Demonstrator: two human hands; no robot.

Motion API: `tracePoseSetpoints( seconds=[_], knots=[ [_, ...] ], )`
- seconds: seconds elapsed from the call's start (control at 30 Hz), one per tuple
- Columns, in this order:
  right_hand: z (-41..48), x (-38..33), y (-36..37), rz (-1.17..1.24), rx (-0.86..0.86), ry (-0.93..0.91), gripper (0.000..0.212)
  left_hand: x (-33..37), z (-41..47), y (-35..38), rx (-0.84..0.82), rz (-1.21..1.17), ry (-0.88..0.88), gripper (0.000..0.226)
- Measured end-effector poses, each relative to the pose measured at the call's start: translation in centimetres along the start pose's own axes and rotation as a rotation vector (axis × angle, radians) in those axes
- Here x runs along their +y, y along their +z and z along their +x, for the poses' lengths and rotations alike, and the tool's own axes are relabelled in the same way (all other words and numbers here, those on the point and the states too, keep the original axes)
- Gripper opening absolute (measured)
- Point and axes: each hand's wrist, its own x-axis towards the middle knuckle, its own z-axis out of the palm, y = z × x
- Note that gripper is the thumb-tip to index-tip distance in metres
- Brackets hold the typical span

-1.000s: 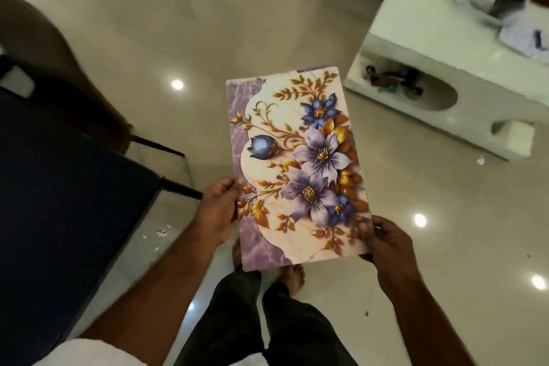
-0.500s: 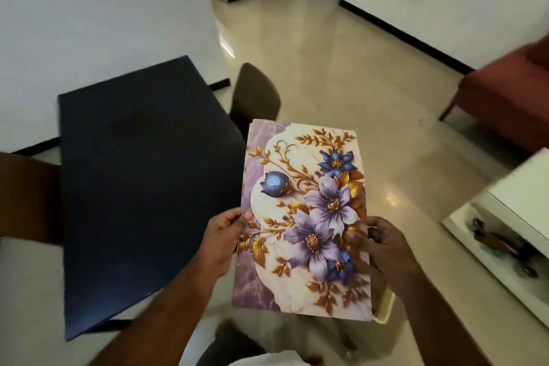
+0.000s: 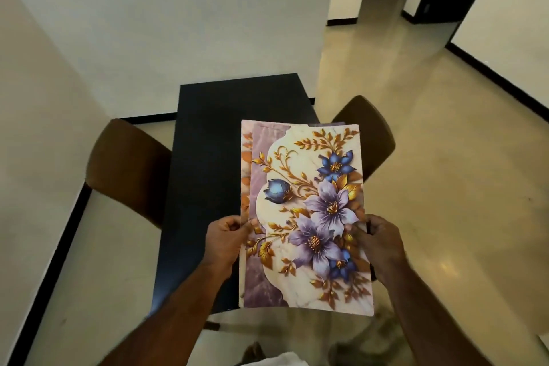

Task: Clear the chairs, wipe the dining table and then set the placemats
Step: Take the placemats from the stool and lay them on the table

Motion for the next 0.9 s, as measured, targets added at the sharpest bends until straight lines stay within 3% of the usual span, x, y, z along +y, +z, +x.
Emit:
tracePoseSetpoints(
  seconds=[0.2, 0.6, 0.9],
  knots=[
    [7.1, -2.7, 6.6, -0.217, -0.062, -0.063, 0.022, -0.1, 7.0, -2.4, 0.153, 0.133, -0.007, 0.009],
    [24.1, -2.7, 17.1, -0.364, -0.238, -0.039, 0.008, -2.3, 21.9, -1.6, 0.498, 0.609, -0.126, 0.019],
    [25.9, 0.6, 21.1, -0.526, -0.311, -0.033, 0.007, -4.6, 23.9, -0.3, 0.589, 0.834, -0.192, 0.036]
  ],
)
